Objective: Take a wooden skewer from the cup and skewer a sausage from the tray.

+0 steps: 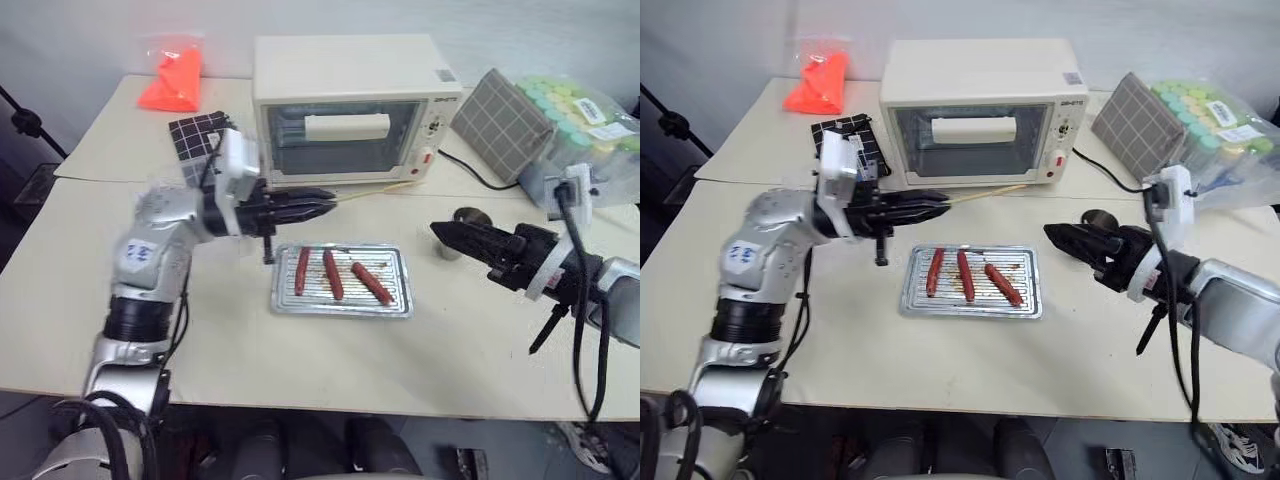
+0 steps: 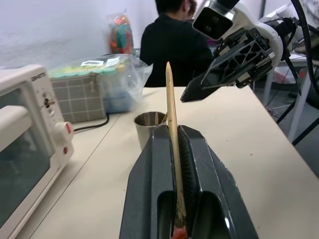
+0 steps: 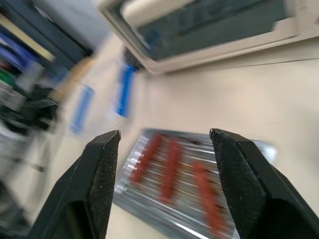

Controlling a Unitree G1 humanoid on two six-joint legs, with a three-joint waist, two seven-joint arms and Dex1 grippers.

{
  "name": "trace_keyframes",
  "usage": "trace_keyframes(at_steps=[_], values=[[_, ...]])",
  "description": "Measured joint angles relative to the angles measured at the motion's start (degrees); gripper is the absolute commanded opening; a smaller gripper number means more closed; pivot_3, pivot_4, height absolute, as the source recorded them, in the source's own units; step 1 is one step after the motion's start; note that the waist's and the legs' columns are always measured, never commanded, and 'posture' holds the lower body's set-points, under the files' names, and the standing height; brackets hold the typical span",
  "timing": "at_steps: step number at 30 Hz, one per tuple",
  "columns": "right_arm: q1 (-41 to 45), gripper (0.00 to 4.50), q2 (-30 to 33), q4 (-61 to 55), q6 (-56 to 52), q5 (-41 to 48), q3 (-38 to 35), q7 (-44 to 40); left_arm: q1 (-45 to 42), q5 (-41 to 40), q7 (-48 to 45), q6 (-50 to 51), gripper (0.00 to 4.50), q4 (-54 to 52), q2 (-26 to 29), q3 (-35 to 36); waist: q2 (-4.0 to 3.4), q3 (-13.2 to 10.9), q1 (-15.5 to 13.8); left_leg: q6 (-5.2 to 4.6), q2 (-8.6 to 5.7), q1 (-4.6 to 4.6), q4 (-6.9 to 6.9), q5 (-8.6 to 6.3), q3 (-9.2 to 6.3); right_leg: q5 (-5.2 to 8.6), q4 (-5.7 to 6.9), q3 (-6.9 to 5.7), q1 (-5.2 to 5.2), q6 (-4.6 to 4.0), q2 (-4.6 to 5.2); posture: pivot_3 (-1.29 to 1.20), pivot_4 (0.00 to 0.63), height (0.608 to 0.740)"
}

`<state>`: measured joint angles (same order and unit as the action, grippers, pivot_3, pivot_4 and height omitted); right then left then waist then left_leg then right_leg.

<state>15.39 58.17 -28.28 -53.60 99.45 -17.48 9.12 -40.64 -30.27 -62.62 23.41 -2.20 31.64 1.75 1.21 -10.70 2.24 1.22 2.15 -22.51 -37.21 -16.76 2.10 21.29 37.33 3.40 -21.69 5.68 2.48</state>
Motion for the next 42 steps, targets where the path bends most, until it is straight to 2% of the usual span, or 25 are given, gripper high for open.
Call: trace_keyframes(at_steps=[2, 3, 4, 7, 8, 13, 18, 21, 25, 33, 34, 42], values=[[1.0, 2.98, 1.3, -0.9, -1.2, -6.9, 3.6, -2.2, 3.6, -1.3, 0.3, 2.8, 0.0, -3.8, 4.0, 2.4, 0.0, 0.0, 0.2, 0.02, 0.05, -0.01, 0.02, 0.01, -0.02, 0.0, 0.03, -0.02, -0.01, -0.01, 0.0, 0.0, 0.15, 0.74], [1.8, 3.32, 1.3, -1.1, -1.6, -9.6, 5.2, -2.8, 4.6, -1.9, 0.8, 4.0, 0.0, -5.3, 5.1, 3.4, 0.01, 0.0, 0.1, 0.03, 0.04, -0.03, -0.02, 0.02, -0.03, 0.0, 0.02, -0.03, -0.01, -0.01, 0.02, 0.0, 0.15, 0.74], [2.8, 3.44, 1.4, -1.7, -1.8, -12.9, 7.3, -3.7, 5.9, -2.7, 1.3, 5.3, 0.0, -7.3, 6.1, 4.5, 0.01, 0.0, 0.1, 0.03, 0.0, -0.03, -0.04, 0.02, -0.03, 0.0, 0.02, -0.02, -0.02, -0.01, 0.07, 0.0, 0.15, 0.74], [7.1, 4.33, 2.5, -5.8, -3.0, -25.6, 16.4, -7.3, 10.8, -5.7, 3.3, 9.1, 0.0, -14.3, 9.3, 7.8, 0.01, 0.0, -0.1, 0.03, -0.02, -0.04, -0.06, 0.01, -0.05, 0.0, 0.0, -0.04, -0.01, -0.01, 0.14, 0.0, 0.15, 0.74], [8.8, 4.49, 2.4, -6.9, -3.6, -29.7, 20.0, -8.3, 12.9, -6.3, 4.1, 10.2, 0.0, -16.2, 10.2, 9.1, 0.01, 0.0, -0.1, 0.04, -0.02, -0.04, -0.04, 0.01, -0.07, 0.0, -0.02, -0.04, -0.03, -0.01, 0.15, 0.0, 0.15, 0.74], [12.2, 4.49, -3.2, -7.3, -6.7, -40.0, 28.7, -10.2, 17.0, -7.8, 7.7, 12.9, 0.0, -20.0, 11.7, 11.8, 0.02, 0.0, -0.6, 0.04, -0.04, -0.08, -0.07, 0.01, -0.08, 0.01, 0.02, -0.05, -0.07, -0.02, 0.17, 0.0, 0.15, 0.74], [13.2, 4.49, -8.7, -6.2, -9.2, -46.7, 32.0, -10.9, 17.9, -8.7, 10.1, 13.5, 0.0, -21.9, 11.8, 12.3, 0.02, 0.0, -0.5, 0.03, -0.06, -0.12, -0.04, 0.01, -0.07, 0.0, 0.04, -0.06, -0.13, -0.02, 0.19, 0.0, 0.15, 0.74], [13.3, 3.99, -12.5, -4.0, -10.1, -50.7, 33.7, -11.2, 18.1, -9.0, 10.6, 13.5, 0.0, -22.0, 11.9, 12.5, 0.02, 0.0, -0.4, 0.04, -0.08, -0.22, -0.05, 0.01, -0.02, 0.01, 0.11, -0.03, -0.3, -0.02, 0.18, 0.0, 0.15, 0.74], [13.2, 2.97, -15.6, -0.7, -10.5, -56.0, 34.7, -11.6, 18.1, -9.5, 10.9, 13.5, 0.0, -22.0, 12.0, 12.5, 0.02, 0.0, -0.3, 0.1, -0.11, -0.78, -0.24, 0.08, -0.01, 0.0, 0.57, -0.02, -0.9, -0.02, 0.17, 0.0, 0.15, 0.74], [12.1, 2.97, -21.0, -0.3, -11.6, -61.3, 34.5, -13.5, 17.4, -9.8, 10.9, 13.3, 0.0, -21.7, 12.2, 12.4, 0.03, 0.0, -0.2, 0.09, -0.12, -0.76, -0.28, 0.08, -0.01, 0.0, 0.6, -0.01, -0.89, -0.02, 0.15, 0.0, 0.15, 0.74], [12.0, 2.63, -21.9, -0.1, -11.6, -62.0, 34.3, -13.8, 17.3, -9.8, 10.7, 13.3, 0.0, -21.7, 12.2, 12.2, 0.06, 0.0, -0.1, 0.09, -0.12, -0.75, -0.29, 0.08, -0.01, 0.0, 0.59, -0.01, -0.89, -0.02, 0.15, 0.0, 0.15, 0.74], [11.0, 0.7, -24.9, 0.7, -11.3, -66.2, 33.6, -15.9, 16.2, -9.7, 10.0, 12.2, 0.0, -20.7, 12.2, 11.0, 0.08, 0.0, 0.0, -0.1, -0.16, -0.69, -0.51, 0.08, -0.03, -0.02, 0.76, -0.01, -0.84, -0.06, 0.16, 0.0, 0.15, 0.74]])
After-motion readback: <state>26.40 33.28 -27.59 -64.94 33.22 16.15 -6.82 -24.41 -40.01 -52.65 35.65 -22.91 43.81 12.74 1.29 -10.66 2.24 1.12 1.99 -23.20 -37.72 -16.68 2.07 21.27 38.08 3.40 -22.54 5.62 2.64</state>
